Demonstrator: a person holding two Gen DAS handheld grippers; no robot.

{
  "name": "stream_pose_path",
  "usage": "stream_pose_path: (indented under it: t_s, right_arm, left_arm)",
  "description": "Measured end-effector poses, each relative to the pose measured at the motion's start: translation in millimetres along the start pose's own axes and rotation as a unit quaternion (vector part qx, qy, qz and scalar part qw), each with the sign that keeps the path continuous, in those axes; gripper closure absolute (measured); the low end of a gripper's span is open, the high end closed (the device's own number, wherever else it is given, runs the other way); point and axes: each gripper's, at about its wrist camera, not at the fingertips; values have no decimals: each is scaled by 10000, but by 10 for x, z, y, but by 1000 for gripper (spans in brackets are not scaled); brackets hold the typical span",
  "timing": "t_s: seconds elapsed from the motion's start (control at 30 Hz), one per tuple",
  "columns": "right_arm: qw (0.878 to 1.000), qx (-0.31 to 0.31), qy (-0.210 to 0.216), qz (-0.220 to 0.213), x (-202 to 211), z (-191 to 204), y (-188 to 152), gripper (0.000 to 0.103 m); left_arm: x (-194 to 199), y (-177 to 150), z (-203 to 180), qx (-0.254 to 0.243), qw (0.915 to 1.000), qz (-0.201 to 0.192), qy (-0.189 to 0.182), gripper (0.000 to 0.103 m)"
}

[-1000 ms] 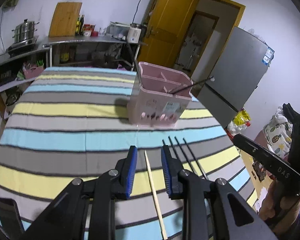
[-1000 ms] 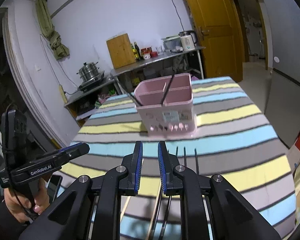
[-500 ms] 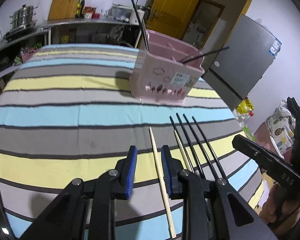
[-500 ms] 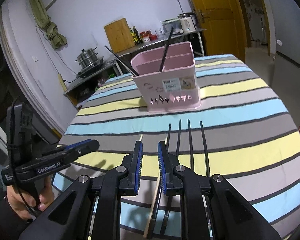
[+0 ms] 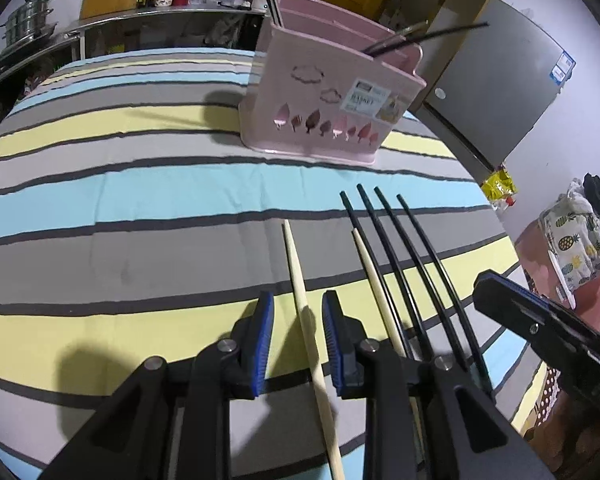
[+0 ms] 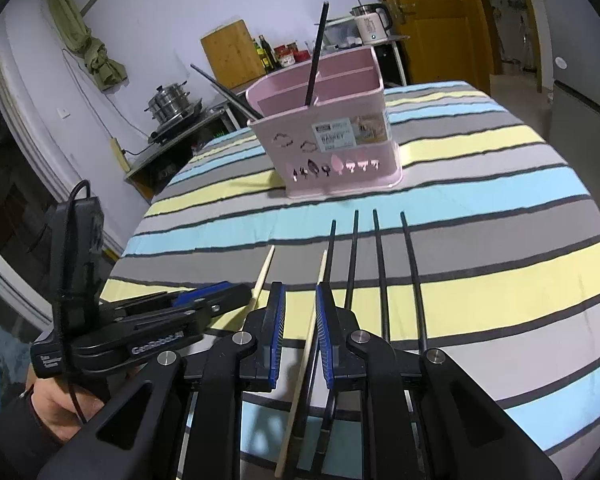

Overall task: Organize utensils
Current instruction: 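Move both tools back toward the remaining chopsticks, then close the left tool on a wooden chopstick while the right tool grips another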

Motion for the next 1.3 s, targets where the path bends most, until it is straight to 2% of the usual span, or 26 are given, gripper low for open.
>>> stream_pose_path:
  t_s: [0.23, 0.3, 0.37, 0.87, 1.3]
  right_arm:
    - [9999, -19, 32, 141, -145, -10, -26, 87]
    - [9998, -22, 33, 182, -191, -8, -29, 87]
    - [9997, -17, 38, 228, -240, -3, -30, 87]
    - [9980, 108, -173, 603, -655, 71, -76, 87]
    - [9967, 116, -503, 632, -768, 48, -37, 87]
  left_arm:
    - [-49, 9, 6, -135, 9998, -10, 145, 77]
    - [-74, 24, -8, -232, 9994, 28, 264, 82]
    - [-82, 31, -2, -297, 9988, 68, 386, 92]
    - [128, -112, 425, -268, 9986, 128, 445, 95]
    - [147, -142, 492, -124, 9993, 75, 358, 95]
Point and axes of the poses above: each gripper's, at about its wrist camera, not at the fingertips, and x roughly against the way its jaws point, z to its left, y to its top, and after that the axes turned 7 degrees about -x, right-handed
